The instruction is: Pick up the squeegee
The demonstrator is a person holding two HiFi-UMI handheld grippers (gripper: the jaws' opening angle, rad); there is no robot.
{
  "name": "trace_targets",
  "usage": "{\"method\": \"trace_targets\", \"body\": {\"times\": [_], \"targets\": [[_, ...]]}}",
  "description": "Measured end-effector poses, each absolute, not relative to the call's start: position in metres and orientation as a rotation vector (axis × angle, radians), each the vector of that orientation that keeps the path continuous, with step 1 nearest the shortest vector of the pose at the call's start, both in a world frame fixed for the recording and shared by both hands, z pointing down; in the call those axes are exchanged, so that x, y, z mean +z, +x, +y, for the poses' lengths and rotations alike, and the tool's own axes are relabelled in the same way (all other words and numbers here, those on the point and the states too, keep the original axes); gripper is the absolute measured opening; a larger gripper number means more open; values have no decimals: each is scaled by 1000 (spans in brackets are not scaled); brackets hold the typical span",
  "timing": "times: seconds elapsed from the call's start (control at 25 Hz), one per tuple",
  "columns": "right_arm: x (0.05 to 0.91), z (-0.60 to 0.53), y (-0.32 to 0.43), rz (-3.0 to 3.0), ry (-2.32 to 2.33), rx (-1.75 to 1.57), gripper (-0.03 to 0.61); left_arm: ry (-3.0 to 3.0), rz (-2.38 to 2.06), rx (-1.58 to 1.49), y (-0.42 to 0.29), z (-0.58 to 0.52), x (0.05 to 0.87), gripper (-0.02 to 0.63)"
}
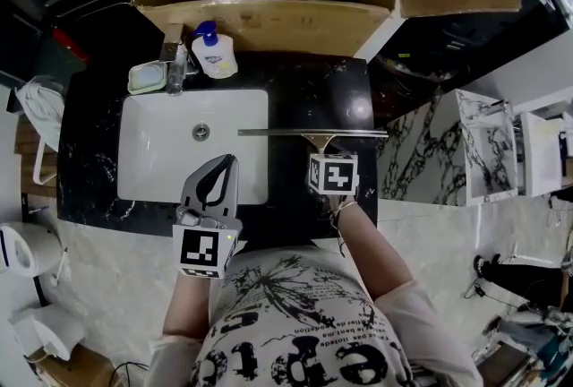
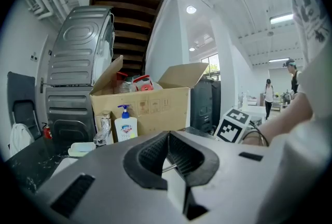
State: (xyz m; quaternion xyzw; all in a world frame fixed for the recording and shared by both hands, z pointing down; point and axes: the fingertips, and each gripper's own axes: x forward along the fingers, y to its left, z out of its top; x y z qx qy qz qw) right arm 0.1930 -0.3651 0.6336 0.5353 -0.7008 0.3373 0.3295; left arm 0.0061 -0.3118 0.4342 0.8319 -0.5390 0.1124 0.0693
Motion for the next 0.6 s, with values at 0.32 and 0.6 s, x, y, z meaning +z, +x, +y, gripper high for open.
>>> {"method": "trace_targets", "body": {"times": [0.32, 0.6], "targets": [[629, -365, 195, -1819, 1432, 928, 135, 2548, -1662, 296, 1, -315, 434, 12], [600, -359, 197, -1923, 1476, 882, 126, 2547, -1660, 281, 2, -312, 425, 12]]}}
